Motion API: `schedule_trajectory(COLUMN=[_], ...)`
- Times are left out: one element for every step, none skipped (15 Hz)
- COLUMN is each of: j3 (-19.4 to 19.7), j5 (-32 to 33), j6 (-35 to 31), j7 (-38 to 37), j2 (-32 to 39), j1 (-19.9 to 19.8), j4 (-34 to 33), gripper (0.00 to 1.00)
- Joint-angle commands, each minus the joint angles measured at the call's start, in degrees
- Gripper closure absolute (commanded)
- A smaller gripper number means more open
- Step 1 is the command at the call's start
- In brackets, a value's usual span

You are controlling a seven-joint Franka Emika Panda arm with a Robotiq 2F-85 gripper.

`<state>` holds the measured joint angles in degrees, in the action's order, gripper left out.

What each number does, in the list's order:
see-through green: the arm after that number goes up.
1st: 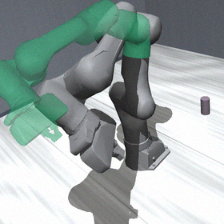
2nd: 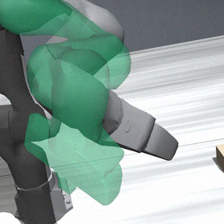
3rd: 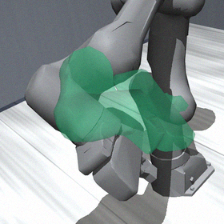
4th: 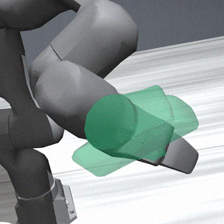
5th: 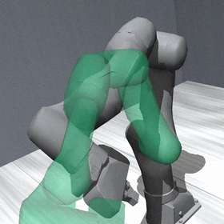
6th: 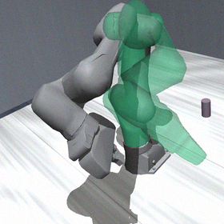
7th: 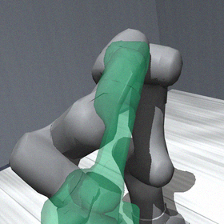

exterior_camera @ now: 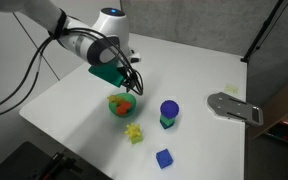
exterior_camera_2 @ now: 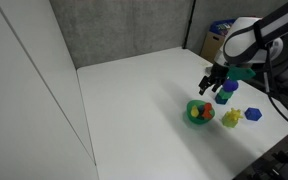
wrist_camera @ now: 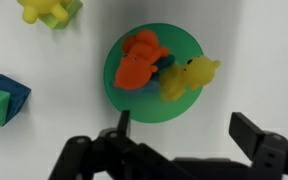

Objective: Put the orange toy in the green bowl

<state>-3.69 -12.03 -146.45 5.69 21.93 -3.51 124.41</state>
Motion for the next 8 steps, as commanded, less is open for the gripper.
schedule_trajectory(j3=[1.09,1.45,1.90,2.37,2.60,2.89,2.91,3.00], j5=[0.98,1.40,2.06,2.93,3.51,4.42,4.74,5.32], j6=[0.95,1.45,2.16,2.97,4.32,5.59,7.04,8.16], j7=[-2.95,-3.82,-4.80,-5.92,-6.52,-7.55,-7.84,-8.32], j2=[-7.32,-9.27,-11.26,-13.12,-15.05,-17.02,-18.98,-20.96], j1=[0.91,1.15,1.48,1.85,1.98,2.16,2.15,2.17], j4=[3.11,3.90,4.85,5.77,6.74,7.79,8.83,9.97], gripper=[0.00,0.00,0.01,0.00,0.00,0.00,0.00,0.00])
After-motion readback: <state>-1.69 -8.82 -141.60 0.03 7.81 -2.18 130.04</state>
